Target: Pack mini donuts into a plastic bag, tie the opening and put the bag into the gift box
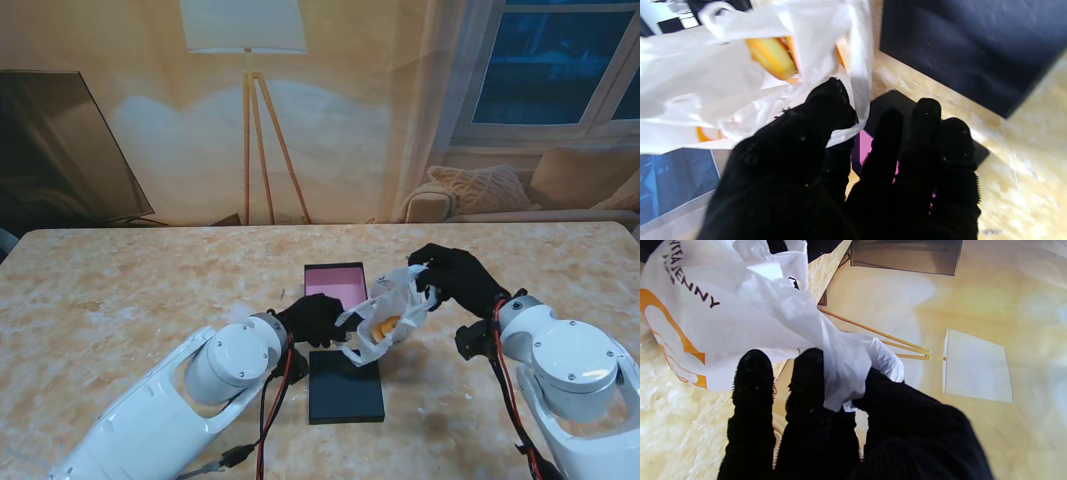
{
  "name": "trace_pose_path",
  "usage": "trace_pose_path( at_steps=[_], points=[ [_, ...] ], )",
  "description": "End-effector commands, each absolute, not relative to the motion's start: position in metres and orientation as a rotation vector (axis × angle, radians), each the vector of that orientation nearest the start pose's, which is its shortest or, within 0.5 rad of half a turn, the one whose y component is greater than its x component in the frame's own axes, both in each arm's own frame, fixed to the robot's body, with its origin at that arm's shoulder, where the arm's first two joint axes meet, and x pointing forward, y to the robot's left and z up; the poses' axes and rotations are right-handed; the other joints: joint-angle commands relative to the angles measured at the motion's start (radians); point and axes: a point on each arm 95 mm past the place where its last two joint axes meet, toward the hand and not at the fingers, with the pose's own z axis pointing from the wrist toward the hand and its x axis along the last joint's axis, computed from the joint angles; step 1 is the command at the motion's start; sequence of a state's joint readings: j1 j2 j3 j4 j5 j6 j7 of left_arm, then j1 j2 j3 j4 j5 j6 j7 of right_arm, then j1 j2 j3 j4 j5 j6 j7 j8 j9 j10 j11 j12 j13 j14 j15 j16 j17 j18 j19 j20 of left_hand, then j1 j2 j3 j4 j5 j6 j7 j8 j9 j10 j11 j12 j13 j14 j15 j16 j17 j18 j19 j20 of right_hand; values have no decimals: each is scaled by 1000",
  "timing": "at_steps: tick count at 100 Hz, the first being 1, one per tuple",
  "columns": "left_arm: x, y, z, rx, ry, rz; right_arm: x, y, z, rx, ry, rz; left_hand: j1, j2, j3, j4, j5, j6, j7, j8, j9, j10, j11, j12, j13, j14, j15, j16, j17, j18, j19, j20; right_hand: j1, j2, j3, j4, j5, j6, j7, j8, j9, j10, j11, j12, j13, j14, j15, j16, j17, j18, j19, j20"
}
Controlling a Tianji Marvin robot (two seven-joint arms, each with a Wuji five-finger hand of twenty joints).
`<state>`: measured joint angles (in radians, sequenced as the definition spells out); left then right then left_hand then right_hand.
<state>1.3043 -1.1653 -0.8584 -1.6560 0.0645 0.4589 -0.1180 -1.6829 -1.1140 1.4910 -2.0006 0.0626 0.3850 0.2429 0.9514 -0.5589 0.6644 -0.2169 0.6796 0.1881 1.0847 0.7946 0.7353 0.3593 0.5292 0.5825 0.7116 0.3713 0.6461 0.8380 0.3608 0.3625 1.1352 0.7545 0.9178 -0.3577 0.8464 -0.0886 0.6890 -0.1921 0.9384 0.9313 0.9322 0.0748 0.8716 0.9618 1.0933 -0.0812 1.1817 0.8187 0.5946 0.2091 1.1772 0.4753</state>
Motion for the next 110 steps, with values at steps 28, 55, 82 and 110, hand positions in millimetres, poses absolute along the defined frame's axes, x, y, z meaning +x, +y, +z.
trace_pose_path(
  at_steps=[28, 55, 82, 110],
  points=[
    [396, -144, -274, -2431, 1373, -1867, 374, -35, -232, -2345, -963, -2021, 24, 17, -18, 18, -17, -36, 51, 27, 82, -21, 53, -16, 84, 8, 59, -19, 46, 2, 60, -27, 7, 29, 7, 10, 13, -6, 35, 11, -1, -32, 37, 15, -14, -13, 31, 21, -16, -4, 18, 27],
    [395, -146, -248, -2572, 1320, -1957, 377, -45, -234, -2353, -1082, -2085, 36, 27, -10, 21, -20, -45, 66, 47, 95, -26, 68, 31, 90, 3, 87, 4, 47, -6, 93, -14, 5, 27, 11, 13, 16, -3, 33, 10, 0, -28, 40, 22, -17, -9, 47, 28, -23, 1, 27, 37],
    [394, -154, -226, -2694, 1270, -1993, 373, -53, -228, -2340, -1102, -2092, 35, 35, -14, 22, -29, -47, 67, 63, 109, -30, 60, 69, 100, 1, 107, 20, 50, -10, 111, -3, 3, 27, 12, 16, 18, 0, 30, 9, 1, -25, 42, 26, -17, -6, 58, 32, -28, 1, 32, 44],
    [394, -161, -198, -2918, 1118, -1960, 366, -55, -218, -2287, -1139, -2112, 35, 43, -29, 21, -33, -43, 60, 62, 112, -27, 65, 79, 100, 7, 117, 30, 45, -8, 120, 4, 1, 27, 12, 18, 20, 0, 26, 11, 4, -25, 41, 28, -13, -8, 66, 34, -25, 1, 39, 53]
  ],
)
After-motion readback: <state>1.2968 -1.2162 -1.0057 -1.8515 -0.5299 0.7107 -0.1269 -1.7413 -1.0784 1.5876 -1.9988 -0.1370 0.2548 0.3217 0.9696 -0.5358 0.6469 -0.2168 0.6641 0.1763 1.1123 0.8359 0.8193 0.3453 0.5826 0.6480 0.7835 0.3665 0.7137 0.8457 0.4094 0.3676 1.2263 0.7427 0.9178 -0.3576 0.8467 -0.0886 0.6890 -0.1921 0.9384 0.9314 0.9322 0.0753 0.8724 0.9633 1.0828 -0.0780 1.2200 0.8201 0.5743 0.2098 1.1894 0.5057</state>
